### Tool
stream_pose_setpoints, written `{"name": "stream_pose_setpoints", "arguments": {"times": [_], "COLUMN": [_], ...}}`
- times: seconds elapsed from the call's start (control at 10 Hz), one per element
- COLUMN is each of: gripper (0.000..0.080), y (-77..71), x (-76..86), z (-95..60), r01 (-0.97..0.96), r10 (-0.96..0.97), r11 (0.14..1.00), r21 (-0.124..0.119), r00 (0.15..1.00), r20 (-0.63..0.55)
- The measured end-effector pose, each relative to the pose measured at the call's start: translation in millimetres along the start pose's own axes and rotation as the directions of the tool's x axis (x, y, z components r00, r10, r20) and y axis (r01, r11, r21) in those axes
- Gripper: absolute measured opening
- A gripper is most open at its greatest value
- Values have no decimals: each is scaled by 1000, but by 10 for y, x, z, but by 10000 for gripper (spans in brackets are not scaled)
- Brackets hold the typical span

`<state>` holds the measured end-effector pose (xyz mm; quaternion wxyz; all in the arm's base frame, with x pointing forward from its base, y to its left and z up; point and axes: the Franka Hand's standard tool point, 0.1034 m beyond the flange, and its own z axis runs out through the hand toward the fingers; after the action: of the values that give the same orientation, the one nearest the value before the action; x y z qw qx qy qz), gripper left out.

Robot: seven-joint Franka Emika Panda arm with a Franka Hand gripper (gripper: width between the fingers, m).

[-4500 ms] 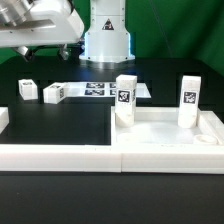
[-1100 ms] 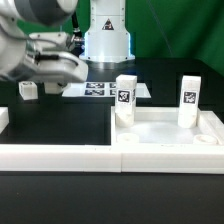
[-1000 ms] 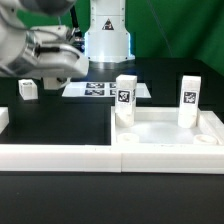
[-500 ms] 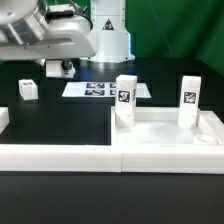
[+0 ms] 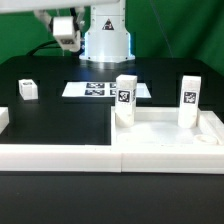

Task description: Assemble square table

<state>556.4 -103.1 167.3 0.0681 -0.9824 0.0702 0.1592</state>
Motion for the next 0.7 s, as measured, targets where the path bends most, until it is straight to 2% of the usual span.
{"name": "stream_pose_setpoints", "arguments": {"times": [0.1,0.2,0.3,0.5,0.6,0.7], "gripper": [290,290,290,290,290,290], "y": [20,-34,-219,-720,-965,-1179], "x": [-1,41,135,441,582,665], "z": [2,-30,-74,-196,-227,-217], "r01": [-3,-3,14,-9,-17,-65], "r10": [3,0,-22,-8,-4,57], "r11": [1000,1000,999,998,999,998], "r21": [-6,-25,-50,-55,-48,1], "r00": [998,992,987,951,913,868], "r20": [-71,-126,-161,-310,-409,-494]}}
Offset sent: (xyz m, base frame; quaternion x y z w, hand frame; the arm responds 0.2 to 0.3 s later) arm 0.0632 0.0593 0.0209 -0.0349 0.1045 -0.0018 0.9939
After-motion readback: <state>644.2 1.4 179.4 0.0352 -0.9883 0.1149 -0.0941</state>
